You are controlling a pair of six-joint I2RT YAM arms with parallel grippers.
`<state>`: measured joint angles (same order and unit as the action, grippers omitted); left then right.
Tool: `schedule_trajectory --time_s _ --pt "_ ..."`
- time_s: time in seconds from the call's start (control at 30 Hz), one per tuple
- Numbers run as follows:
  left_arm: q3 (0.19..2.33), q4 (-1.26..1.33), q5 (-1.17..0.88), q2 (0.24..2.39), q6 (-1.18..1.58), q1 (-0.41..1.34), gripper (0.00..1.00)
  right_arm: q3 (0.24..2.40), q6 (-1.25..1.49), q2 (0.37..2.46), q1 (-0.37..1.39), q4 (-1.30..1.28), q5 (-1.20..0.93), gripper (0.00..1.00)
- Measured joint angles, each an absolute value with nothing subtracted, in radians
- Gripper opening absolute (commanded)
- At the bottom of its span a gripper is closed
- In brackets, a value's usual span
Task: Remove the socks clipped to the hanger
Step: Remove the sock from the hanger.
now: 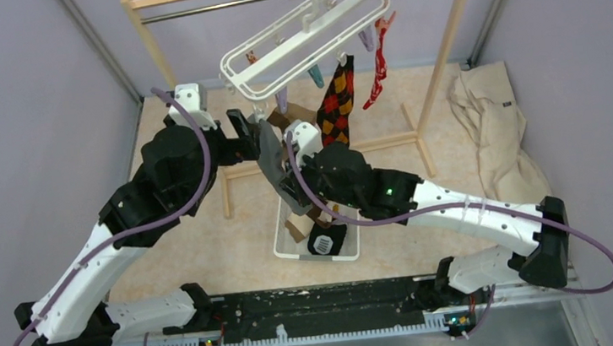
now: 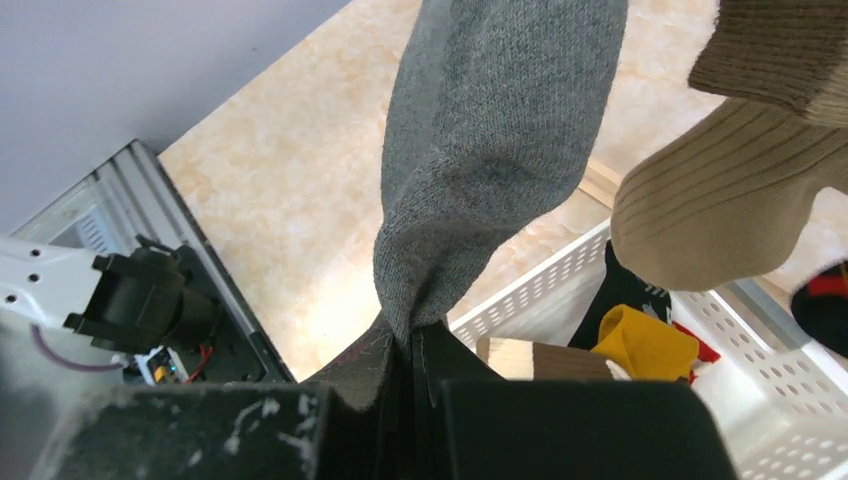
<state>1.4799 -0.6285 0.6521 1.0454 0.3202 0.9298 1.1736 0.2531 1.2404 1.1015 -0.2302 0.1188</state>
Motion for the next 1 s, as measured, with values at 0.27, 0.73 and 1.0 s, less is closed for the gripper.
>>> schedule_trajectory --time_s 0.27,0.73,1.0 --pt "1.524 -0.595 0.635 1.104 0.32 0.93 0.99 1.206 0.263 1.298 1.176 -0.241 0.343 0.0" --pt "1.544 -0.537 0.65 1.216 0.321 0.93 0.93 1.243 0.289 1.306 1.2 -0.28 0.474 0.0" --pt "1.544 -0.53 0.673 1.216 0.321 0.93 0.87 1.246 0.293 1.326 1.211 -0.282 0.505 0.0"
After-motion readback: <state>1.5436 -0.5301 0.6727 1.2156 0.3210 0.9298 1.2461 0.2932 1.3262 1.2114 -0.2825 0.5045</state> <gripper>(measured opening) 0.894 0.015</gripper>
